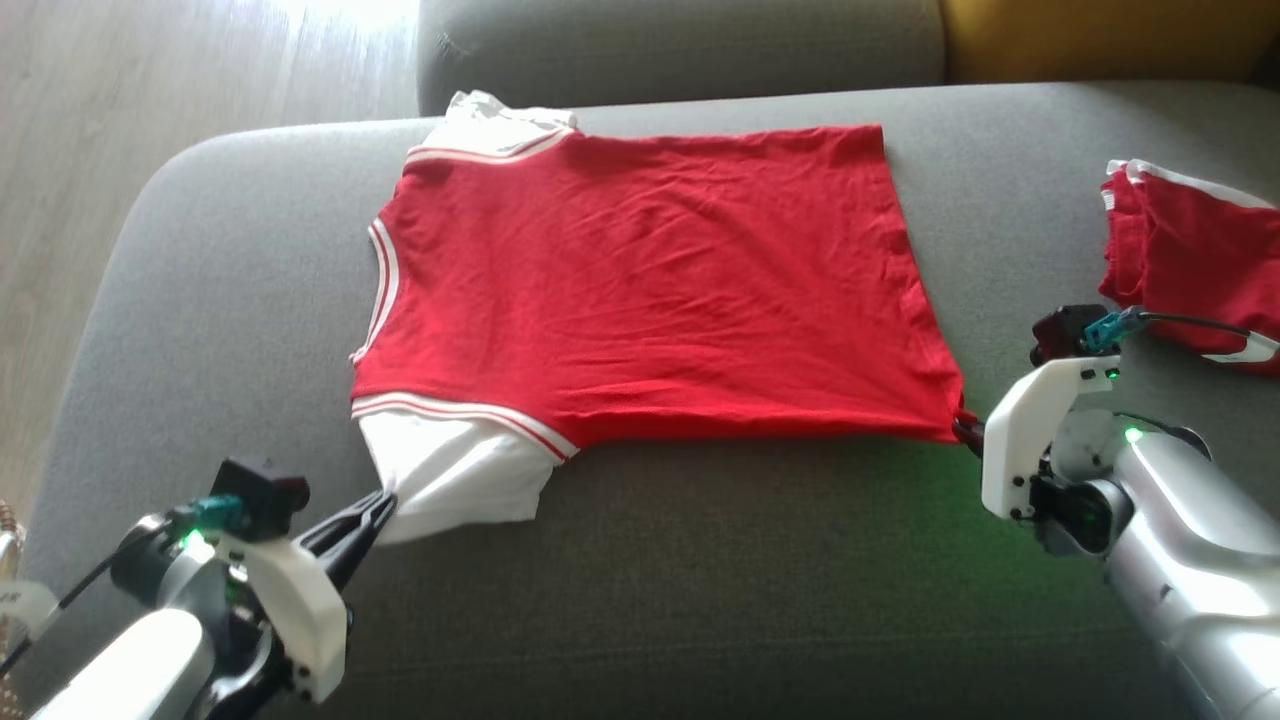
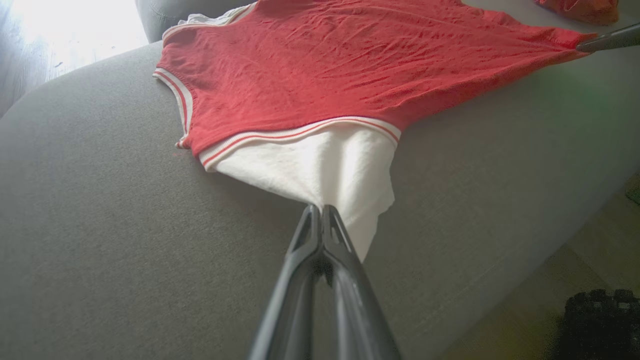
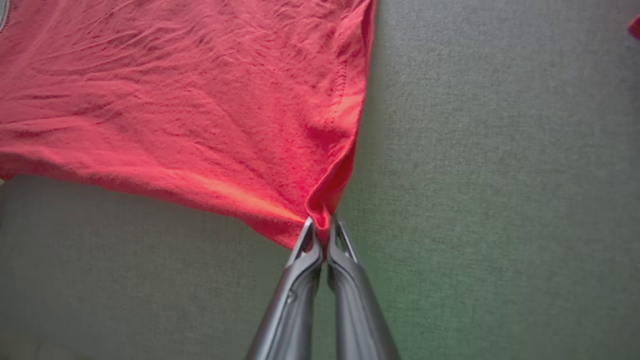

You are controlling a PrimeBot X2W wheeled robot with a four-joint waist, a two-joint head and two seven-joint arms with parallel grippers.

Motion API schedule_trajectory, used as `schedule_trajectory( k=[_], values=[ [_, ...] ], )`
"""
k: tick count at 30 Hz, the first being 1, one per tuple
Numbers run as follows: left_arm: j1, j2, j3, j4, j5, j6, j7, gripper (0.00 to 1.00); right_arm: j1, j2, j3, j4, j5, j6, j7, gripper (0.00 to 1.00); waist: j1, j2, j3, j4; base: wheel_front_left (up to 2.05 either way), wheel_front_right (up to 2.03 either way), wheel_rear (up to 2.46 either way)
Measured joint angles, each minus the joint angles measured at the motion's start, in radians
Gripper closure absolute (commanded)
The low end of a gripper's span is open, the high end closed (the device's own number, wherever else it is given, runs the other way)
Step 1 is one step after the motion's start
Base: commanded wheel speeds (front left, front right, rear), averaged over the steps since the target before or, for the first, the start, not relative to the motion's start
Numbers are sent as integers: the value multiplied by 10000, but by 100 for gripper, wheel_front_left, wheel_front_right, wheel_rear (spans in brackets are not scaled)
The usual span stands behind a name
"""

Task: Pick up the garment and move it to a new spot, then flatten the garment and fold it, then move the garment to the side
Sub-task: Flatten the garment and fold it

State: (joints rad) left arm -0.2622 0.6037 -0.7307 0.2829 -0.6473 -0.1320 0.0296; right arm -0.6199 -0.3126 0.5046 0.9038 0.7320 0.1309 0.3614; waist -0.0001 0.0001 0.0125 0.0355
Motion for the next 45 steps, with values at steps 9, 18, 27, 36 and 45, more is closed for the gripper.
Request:
schedule_trajectory(
  k=[9,18,27,36,45],
  values=[
    [643,508,-282,-683,-558,0,642,100,409,-773,709,-1103,1106,0,1181,100,0,0,-307,-112,0,0,0],
    [1013,1149,-688,-1427,-1277,2,1461,100,961,-1198,995,-1812,1852,0,2190,100,0,0,-439,-128,0,0,0],
    [1182,1515,-765,-1801,-1592,2,1779,100,1441,-1569,1101,-2598,2378,0,3421,100,0,0,-498,-130,0,0,0],
    [1592,1737,-999,-2196,-2360,2,2318,100,2059,-1636,757,-3007,2527,0,3973,100,0,0,-556,-157,0,0,0],
    [1586,2151,-989,-2658,-2725,12,2681,100,2396,-1628,236,-3369,2167,0,4128,100,0,0,-475,-200,0,0,0]
  ],
)
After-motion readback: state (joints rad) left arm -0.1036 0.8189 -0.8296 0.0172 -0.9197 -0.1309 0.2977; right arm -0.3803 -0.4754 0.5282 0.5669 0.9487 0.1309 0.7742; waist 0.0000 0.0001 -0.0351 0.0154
